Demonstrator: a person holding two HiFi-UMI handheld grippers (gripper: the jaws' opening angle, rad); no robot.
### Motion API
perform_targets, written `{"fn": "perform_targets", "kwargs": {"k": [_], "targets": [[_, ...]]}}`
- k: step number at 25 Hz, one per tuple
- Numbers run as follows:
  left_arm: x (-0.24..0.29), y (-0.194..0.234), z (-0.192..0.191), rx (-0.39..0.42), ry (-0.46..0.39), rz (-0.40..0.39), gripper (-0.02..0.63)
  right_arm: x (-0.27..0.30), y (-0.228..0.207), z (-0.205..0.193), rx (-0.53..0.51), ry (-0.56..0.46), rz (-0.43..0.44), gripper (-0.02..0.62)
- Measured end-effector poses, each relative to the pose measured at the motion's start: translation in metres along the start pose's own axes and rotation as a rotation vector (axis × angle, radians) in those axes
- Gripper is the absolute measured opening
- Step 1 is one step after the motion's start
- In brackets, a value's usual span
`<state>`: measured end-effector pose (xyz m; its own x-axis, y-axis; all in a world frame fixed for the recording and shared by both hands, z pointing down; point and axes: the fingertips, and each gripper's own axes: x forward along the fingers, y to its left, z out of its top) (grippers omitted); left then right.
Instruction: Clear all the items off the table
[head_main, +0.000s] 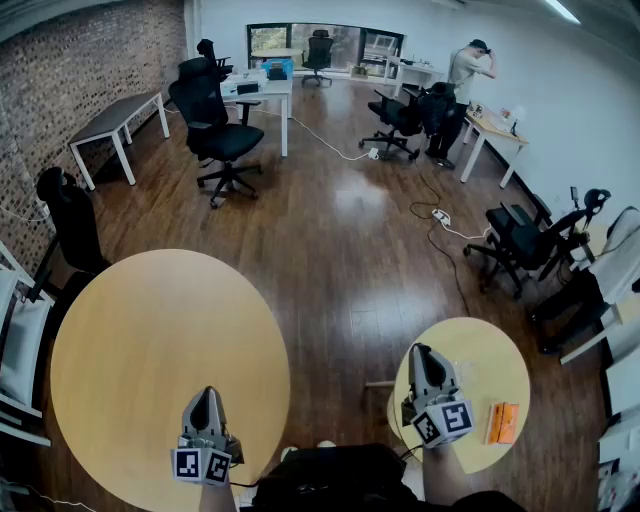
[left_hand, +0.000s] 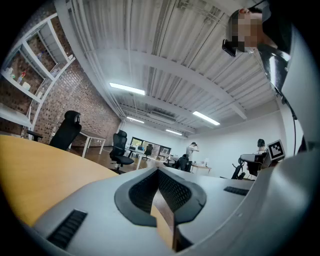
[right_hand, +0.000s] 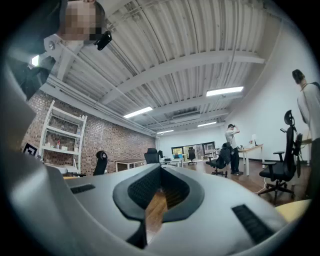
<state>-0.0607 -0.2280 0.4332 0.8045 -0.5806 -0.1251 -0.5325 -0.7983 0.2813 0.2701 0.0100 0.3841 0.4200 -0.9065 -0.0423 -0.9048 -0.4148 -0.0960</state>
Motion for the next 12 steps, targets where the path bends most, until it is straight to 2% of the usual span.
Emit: {"fn": "perform_targets", "kwargs": {"k": [7,12], "targets": [[0.023,-0.017,-0.005,-0.009,0.022,-0.091,0.002,-0.025,-0.01,0.02,0.003,-0.049,-0.065,0.005],[0.053,-0.047,-0.016,-0.032,0.05,-0.218,0.002,-0.072,-0.039,0.031,-0.016,-0.07,-0.2,0.005]]}}
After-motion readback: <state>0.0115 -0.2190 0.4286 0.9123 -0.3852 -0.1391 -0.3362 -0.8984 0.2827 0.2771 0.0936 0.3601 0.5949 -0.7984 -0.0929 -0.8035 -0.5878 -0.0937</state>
